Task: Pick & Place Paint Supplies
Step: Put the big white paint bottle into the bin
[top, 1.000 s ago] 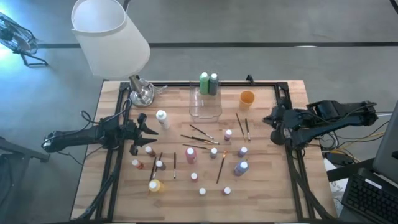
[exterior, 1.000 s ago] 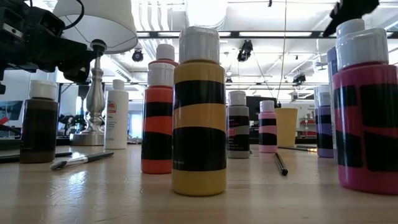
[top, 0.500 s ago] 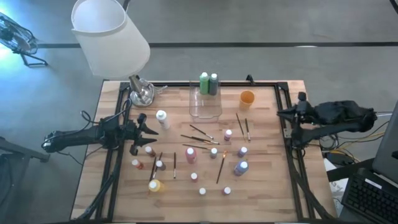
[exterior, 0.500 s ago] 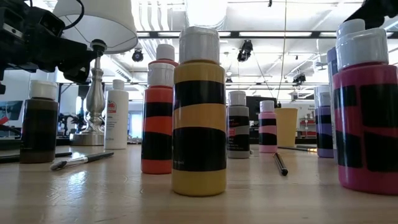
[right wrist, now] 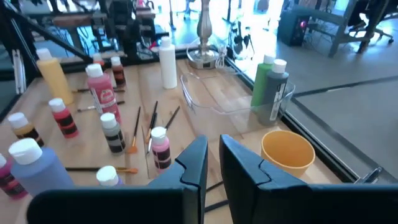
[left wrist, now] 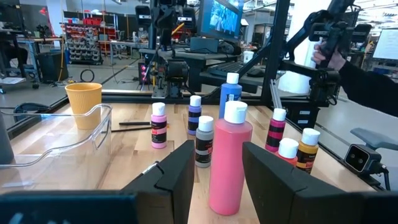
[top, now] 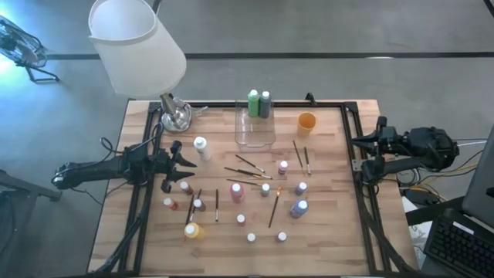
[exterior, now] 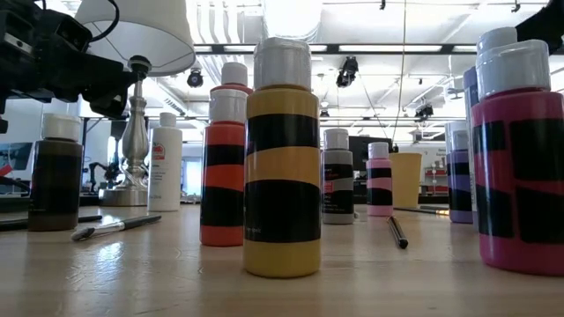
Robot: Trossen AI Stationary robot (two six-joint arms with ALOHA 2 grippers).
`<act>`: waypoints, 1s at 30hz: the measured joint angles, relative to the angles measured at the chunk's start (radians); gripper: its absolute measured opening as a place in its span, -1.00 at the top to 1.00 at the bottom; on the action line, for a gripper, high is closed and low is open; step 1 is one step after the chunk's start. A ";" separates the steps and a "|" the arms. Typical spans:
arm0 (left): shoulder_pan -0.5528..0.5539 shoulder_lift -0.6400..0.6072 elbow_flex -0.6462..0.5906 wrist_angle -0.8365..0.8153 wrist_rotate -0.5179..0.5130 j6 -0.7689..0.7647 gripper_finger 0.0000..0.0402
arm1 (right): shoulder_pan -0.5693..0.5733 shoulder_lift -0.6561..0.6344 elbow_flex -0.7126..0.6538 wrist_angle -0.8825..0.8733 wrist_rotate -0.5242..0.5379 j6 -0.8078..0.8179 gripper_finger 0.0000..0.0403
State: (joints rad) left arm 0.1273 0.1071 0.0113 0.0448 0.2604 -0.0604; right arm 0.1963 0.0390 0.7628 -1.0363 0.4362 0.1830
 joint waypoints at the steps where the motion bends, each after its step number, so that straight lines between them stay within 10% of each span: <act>1: 0.000 0.000 0.000 0.000 0.000 0.000 0.30 | 0.000 -0.008 0.001 0.000 0.000 0.000 0.78; 17: 0.000 0.000 -0.001 0.233 -0.076 -0.030 0.30 | 0.000 -0.017 0.002 -0.001 0.001 0.000 0.52; 30: 0.001 0.110 0.246 -0.089 -0.262 -0.092 0.08 | 0.000 -0.012 0.002 -0.001 0.001 0.000 0.33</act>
State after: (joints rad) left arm 0.1280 0.2167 0.2572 -0.0439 -0.0014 -0.1521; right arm 0.1963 0.0265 0.7647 -1.0370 0.4374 0.1829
